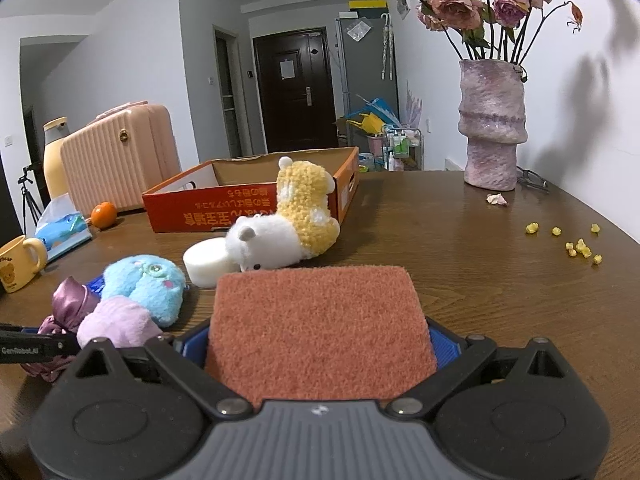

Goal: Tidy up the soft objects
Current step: 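Close the left gripper on the pink satin scrunchie while the right holds the sponge, then carry the scrunchie and sponge in both grippers over the red box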

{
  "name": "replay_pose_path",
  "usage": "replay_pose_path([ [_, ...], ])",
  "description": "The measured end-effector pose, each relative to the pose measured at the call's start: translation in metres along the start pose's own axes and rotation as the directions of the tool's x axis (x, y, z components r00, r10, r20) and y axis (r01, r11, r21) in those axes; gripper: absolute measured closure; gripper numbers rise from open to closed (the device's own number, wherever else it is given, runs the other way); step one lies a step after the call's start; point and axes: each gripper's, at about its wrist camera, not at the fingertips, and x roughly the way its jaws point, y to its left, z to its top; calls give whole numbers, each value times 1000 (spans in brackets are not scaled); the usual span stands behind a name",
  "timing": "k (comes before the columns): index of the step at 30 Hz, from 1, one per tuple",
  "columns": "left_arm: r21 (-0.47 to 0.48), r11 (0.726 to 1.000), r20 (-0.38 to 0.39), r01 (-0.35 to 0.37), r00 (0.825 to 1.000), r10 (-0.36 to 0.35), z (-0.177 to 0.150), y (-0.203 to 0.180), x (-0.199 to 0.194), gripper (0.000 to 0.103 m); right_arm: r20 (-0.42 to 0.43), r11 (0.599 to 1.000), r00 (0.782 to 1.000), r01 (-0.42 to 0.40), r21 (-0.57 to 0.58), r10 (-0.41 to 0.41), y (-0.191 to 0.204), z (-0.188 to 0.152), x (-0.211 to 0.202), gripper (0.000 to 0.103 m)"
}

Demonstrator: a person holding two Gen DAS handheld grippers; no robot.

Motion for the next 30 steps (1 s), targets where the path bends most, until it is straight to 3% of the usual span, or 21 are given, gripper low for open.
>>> replay_pose_path([
  [11, 1, 1000, 68, 12, 998, -13, -3, 2, -16, 64, 24, 1000, 1000, 1, 22, -1, 1, -3, -8, 3],
  [30, -20, 998, 221, 59, 974, -54, -1, 15, -60, 65, 108, 999, 994, -39, 35, 35, 14, -3, -28, 3],
])
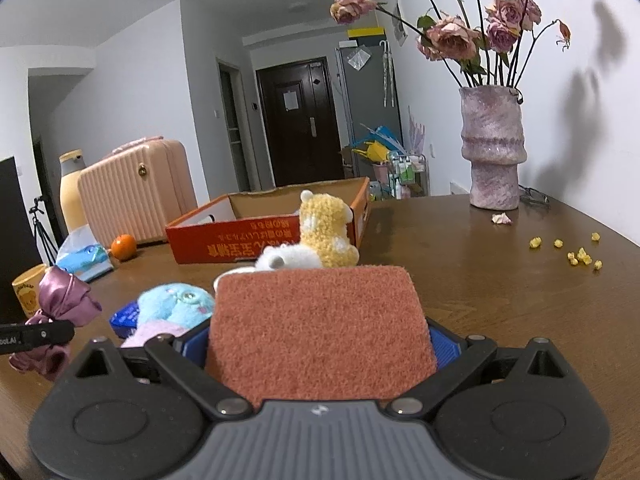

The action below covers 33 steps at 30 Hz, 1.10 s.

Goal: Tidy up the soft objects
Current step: 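Carry the scrunchie and sponge in both grippers over the red box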

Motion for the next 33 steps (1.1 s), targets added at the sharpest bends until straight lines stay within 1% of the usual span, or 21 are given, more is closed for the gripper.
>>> replay_pose_path([
  [7, 11, 1000, 49, 10, 999, -11, 15, 2, -4, 65, 35, 1000, 999, -18, -21, 19, 10, 12, 2, 3],
  [14, -4, 1000, 100, 14, 995, -13, 37, 2, -3, 65, 80, 998, 996, -35, -42, 39, 23, 30, 9, 3],
  [21, -25, 999, 135, 25, 991, -22, 58, 3, 6, 65, 122, 997, 991, -46, -66, 54, 38, 48, 20, 3],
  [26, -30, 999, 162, 30, 986, -25, 71, 1, 15, 65, 154, 997, 986, -52, -59, 60, 43, 59, 33, 3],
  [33, -28, 999, 173, 27, 985, -21, 85, 0, 31, 65, 177, 997, 982, -52, -64, 63, 47, 71, 51, 3],
])
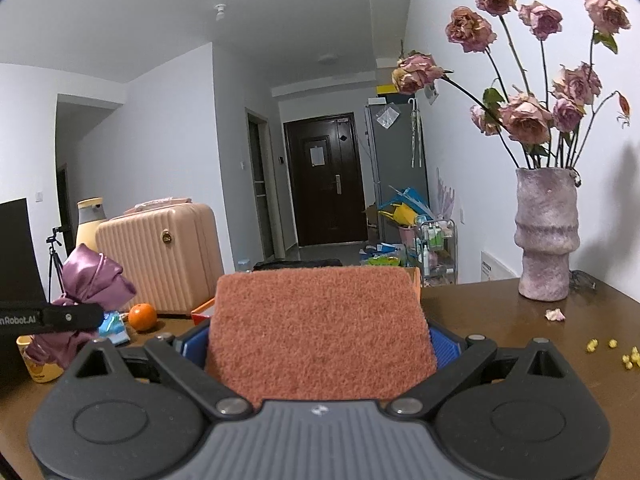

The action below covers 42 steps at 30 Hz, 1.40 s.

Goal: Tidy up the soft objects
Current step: 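Carry the scrunchie and sponge in both grippers over the red box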

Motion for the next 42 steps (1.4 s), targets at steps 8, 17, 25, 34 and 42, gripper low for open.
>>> replay_pose_path([
  [8, 2, 1000, 0, -21, 1000, 21, 10, 7, 25, 65, 8, 1000, 1000, -9, -17, 9, 1, 8, 27, 3],
  [17, -5, 999, -32, -47, 998, 47, 15, 20, 53, 65, -11, 999, 1000, -19, -47, 19, 1, 10, 61, 3],
  [25, 19, 999, -21, -46, 999, 47, 20, 17, 69, 65, -12, 999, 1000, -19, -47, 19, -3, 15, 78, 3],
  [34, 31, 999, 0, -38, 999, 38, 31, 15, 94, 65, -12, 998, 1000, -5, -55, 4, -6, 21, 95, 3],
  [42, 51, 998, 22, -31, 999, 30, 41, 12, 113, 65, -17, 998, 1000, -6, -66, 5, -4, 26, 117, 3],
])
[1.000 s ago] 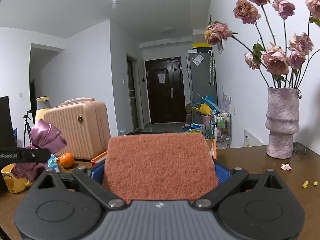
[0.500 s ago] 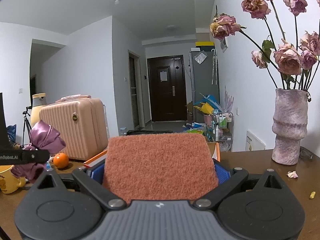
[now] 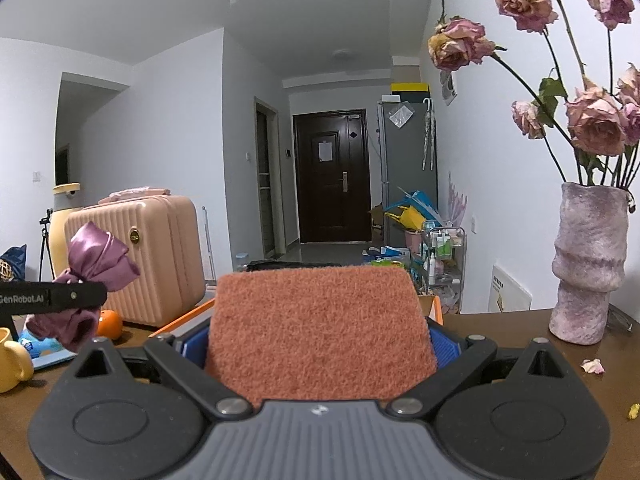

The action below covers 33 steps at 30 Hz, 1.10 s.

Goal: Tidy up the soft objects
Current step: 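Carry the scrunchie and sponge in both grippers over the red box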

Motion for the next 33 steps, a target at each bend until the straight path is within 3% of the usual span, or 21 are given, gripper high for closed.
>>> replay_pose_path([
  [21, 53, 998, 2, 22, 1000, -22, 13, -8, 74, 65, -32, 999, 999, 38, -32, -39, 9, 10, 65, 3],
  [33, 111, 994, -53, -3, 999, 9, 4, -21, 127, 65, -100, 997, 992, 72, -22, -74, 12, 14, 103, 3],
])
